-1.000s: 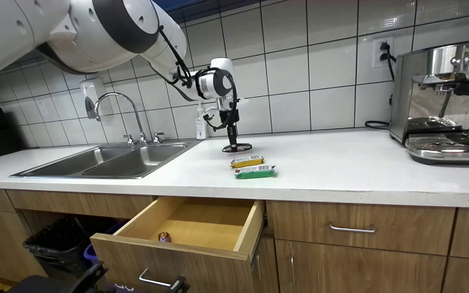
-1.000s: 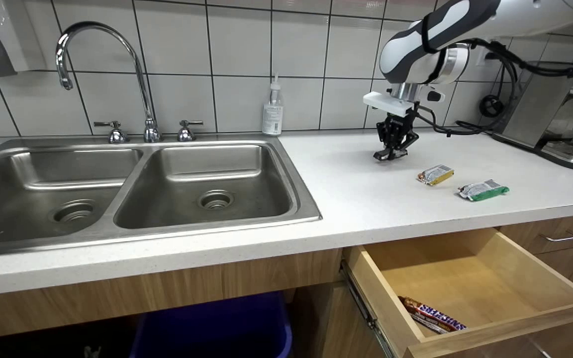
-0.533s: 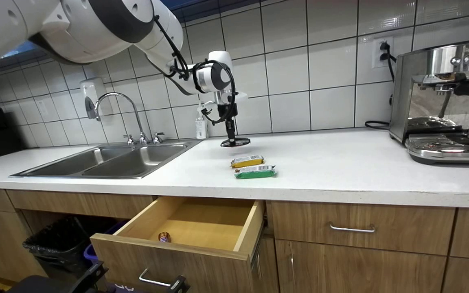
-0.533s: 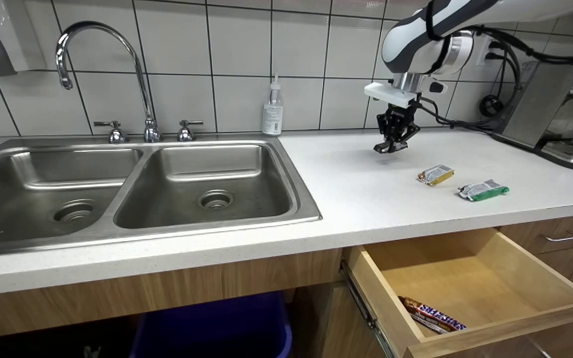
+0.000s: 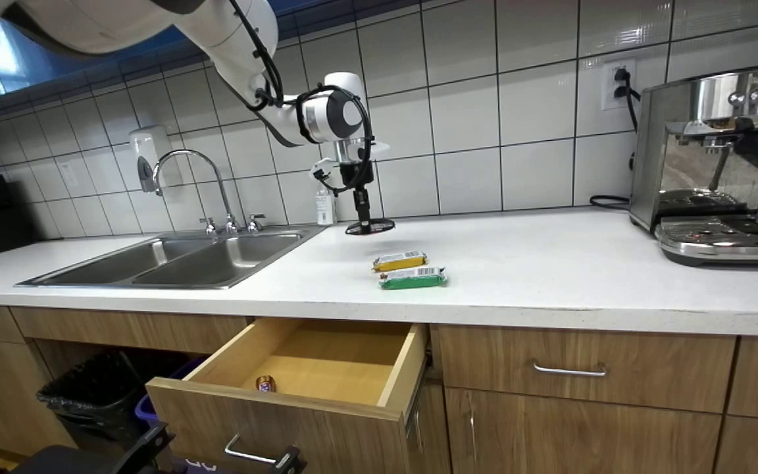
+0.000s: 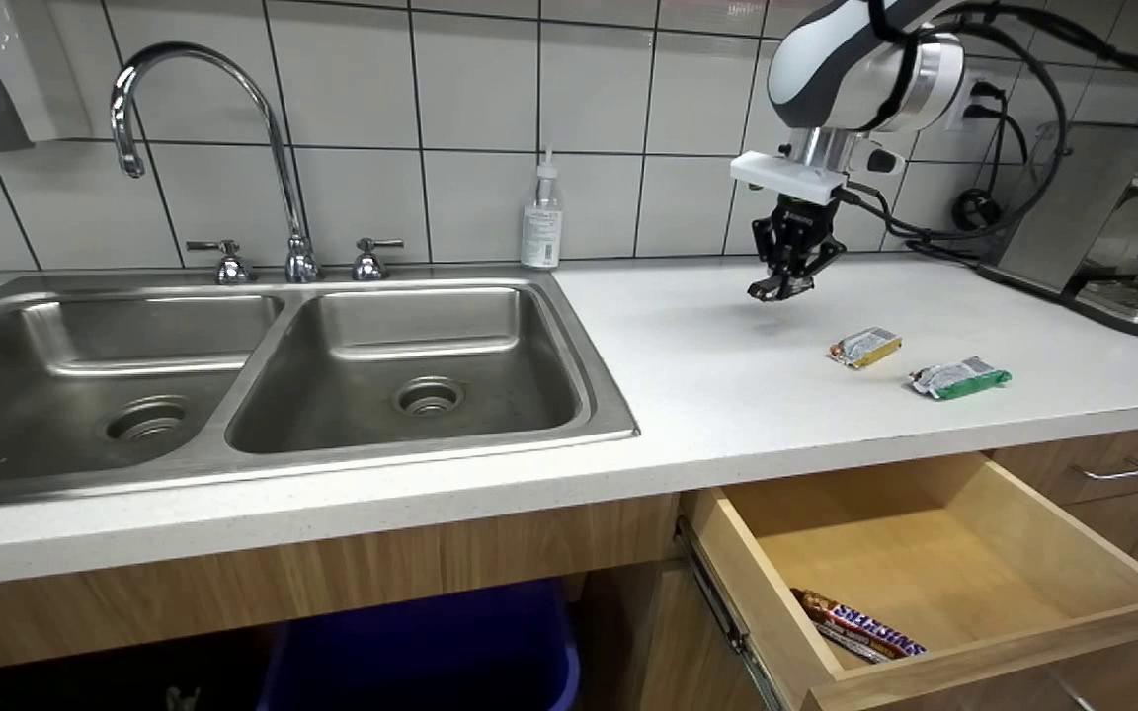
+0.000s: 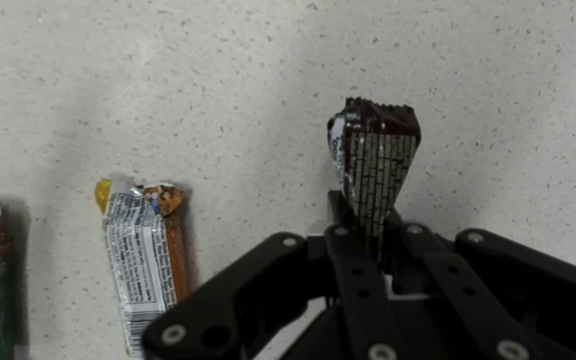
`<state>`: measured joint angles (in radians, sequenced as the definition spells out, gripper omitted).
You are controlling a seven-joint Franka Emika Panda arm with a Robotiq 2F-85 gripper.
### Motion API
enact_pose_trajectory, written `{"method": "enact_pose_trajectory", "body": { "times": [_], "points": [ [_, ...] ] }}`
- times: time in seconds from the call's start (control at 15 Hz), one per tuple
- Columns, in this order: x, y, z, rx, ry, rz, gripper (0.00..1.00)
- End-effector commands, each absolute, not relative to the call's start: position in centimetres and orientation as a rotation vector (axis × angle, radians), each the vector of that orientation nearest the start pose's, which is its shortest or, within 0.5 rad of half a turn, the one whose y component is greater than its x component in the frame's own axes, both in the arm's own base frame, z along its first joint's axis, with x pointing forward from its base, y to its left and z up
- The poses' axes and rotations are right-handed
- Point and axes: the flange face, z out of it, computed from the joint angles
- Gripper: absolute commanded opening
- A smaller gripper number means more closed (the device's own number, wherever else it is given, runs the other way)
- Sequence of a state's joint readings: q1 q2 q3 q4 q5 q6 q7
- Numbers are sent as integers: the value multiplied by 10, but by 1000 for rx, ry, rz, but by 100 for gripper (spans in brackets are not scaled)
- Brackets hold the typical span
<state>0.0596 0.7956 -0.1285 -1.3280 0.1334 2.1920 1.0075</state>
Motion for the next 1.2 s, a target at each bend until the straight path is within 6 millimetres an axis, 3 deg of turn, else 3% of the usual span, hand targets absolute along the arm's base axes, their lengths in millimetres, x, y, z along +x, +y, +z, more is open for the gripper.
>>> {"method": "enact_pose_trajectory", "body": {
  "times": [0.0, 1.13],
  "points": [
    [708, -16, 283, -2668, 1553, -97, 4],
    [537, 7, 285, -2829, 1359, -99, 4]
  ]
}}
